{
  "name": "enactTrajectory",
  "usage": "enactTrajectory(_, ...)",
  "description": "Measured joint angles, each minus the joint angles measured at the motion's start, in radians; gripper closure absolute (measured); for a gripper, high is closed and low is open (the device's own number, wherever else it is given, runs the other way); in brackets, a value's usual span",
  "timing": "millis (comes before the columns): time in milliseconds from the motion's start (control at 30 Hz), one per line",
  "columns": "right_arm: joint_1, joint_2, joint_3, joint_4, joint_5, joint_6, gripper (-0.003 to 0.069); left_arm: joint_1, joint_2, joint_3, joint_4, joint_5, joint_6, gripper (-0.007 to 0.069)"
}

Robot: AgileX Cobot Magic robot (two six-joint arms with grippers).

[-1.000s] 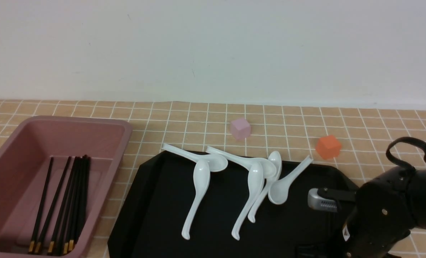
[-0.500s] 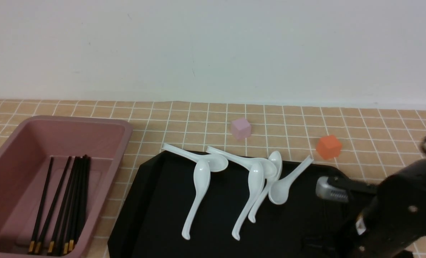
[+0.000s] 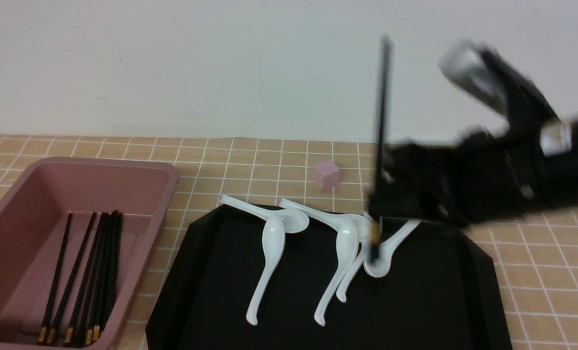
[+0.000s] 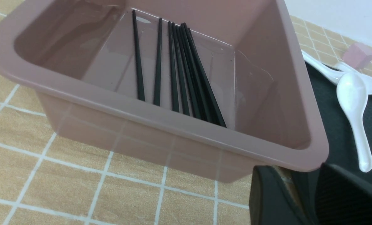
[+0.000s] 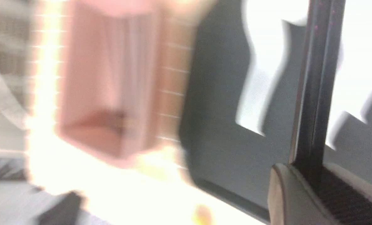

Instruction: On brown tablecloth take chopsticks from black tray and put them in box.

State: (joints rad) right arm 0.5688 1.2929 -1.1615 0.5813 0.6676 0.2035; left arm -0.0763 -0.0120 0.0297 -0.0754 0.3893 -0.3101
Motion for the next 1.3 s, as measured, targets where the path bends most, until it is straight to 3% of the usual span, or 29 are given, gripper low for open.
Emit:
enactTrajectory(233, 0.187, 0.342, -0.330, 0.209, -0.020, -0.303, 0.0533, 0.000, 0.000, 0.000, 0.000, 0.000, 0.000, 0.0386)
enactTrajectory(400, 0.303, 0.688, -0.624, 0.242, -0.028, -0.383, 0.0533, 0.000, 0.000, 0.000, 0.000, 0.000, 0.000, 0.0386)
enactTrajectory(667, 0.336, 1.060, -0.969, 0.245, -0.020, -0.366, 0.0532, 0.000, 0.000, 0.000, 0.000, 0.000, 0.000, 0.0386)
enactTrajectory(967, 0.329, 1.137, -1.044, 0.175, 0.000, -0.306, 0.0352, 0.000, 0.000, 0.000, 0.000, 0.000, 0.000, 0.0386)
enactTrajectory(1067, 0.326, 1.110, -1.044, 0.141, 0.039, -0.303, 0.0342, 0.000, 0.000, 0.000, 0.000, 0.000, 0.000, 0.0386)
enactTrajectory(1133, 0.315, 1.061, -1.044, 0.110, 0.102, -0.299, 0.0368, 0.000, 0.000, 0.000, 0.000, 0.000, 0.000, 0.0386)
enactTrajectory(1300, 0.261, 0.898, -1.044, 0.013, 0.323, -0.299, 0.0548, 0.000, 0.000, 0.000, 0.000, 0.000, 0.000, 0.0386)
